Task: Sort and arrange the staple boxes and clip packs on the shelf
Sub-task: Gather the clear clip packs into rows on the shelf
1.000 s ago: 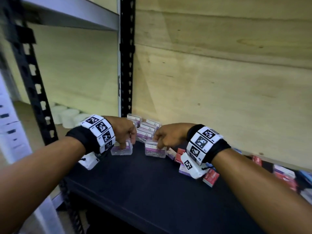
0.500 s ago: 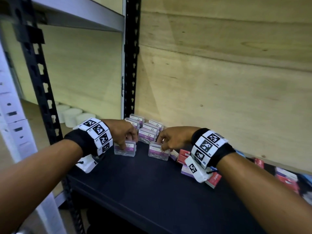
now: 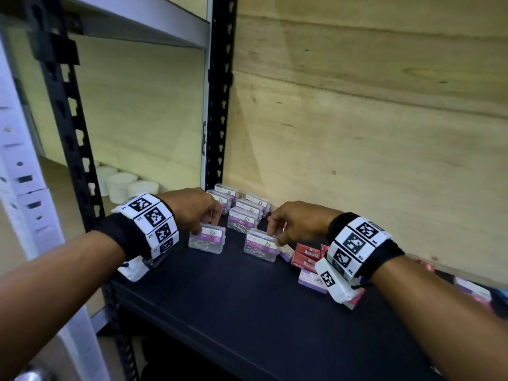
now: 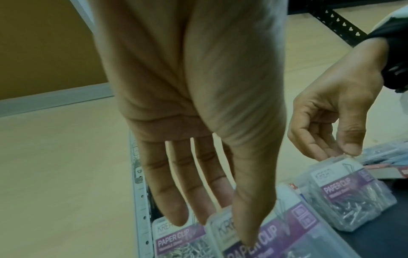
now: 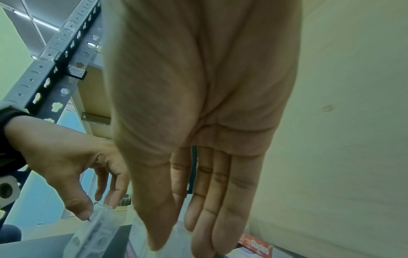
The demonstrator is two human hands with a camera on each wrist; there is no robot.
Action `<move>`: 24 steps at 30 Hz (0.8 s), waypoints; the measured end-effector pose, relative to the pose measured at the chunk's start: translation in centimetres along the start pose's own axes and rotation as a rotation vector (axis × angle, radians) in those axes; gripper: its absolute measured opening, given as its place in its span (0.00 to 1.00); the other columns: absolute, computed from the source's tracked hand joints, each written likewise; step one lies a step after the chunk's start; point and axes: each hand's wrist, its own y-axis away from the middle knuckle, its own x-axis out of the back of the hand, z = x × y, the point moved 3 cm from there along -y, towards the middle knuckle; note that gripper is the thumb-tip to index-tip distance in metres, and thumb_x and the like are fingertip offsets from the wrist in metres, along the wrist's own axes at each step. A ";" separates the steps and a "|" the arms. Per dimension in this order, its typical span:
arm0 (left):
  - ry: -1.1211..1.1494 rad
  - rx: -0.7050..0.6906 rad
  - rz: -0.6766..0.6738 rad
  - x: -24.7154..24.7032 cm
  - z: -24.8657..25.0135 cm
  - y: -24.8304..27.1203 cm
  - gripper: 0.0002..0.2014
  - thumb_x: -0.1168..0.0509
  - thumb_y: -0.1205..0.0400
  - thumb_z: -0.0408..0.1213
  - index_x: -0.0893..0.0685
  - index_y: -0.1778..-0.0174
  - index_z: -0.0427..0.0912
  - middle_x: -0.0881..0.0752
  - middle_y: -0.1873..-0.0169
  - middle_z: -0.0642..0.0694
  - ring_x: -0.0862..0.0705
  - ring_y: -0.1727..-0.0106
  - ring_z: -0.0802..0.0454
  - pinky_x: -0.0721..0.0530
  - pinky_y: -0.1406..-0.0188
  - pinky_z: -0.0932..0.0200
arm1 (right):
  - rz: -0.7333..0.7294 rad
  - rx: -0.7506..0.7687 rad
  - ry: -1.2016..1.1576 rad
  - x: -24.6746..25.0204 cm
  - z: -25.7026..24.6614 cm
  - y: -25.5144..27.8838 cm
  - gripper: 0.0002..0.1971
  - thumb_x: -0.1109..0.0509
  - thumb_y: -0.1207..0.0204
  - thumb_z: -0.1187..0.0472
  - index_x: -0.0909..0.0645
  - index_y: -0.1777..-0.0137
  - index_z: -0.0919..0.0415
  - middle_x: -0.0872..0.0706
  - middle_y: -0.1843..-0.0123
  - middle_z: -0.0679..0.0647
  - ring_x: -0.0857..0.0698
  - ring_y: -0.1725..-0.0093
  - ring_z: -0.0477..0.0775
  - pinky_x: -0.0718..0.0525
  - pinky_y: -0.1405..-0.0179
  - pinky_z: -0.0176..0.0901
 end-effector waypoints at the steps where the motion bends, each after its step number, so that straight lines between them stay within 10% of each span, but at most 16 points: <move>1: -0.002 -0.004 0.000 0.0 -0.2 -0.1 0.15 0.24 0.26 0.31 0.17 0.51 0.53 0.16 0.55 0.55 0.17 0.55 0.57 0.19 0.57 0.61 | -0.003 0.006 0.001 0.0 -0.1 -0.2 0.11 0.23 0.24 0.58 0.14 0.42 0.52 0.11 0.48 0.45 0.16 0.56 0.39 0.25 0.61 0.32; 14: -0.092 0.059 0.065 0.3 -2.9 -1.3 0.15 0.25 0.28 0.31 0.22 0.57 0.55 0.18 0.57 0.54 0.18 0.53 0.52 0.19 0.57 0.56 | 0.000 0.088 -0.010 -0.3 -2.0 -3.1 0.11 0.23 0.23 0.56 0.14 0.42 0.51 0.10 0.47 0.46 0.13 0.49 0.45 0.17 0.47 0.37; 24: -0.077 0.068 0.088 0.3 -3.8 -2.3 0.15 0.24 0.28 0.30 0.20 0.56 0.52 0.20 0.61 0.56 0.18 0.54 0.53 0.25 0.61 0.60 | 0.015 0.118 -0.001 -0.5 -3.6 -5.1 0.11 0.23 0.23 0.58 0.13 0.42 0.52 0.12 0.51 0.45 0.15 0.54 0.44 0.25 0.59 0.32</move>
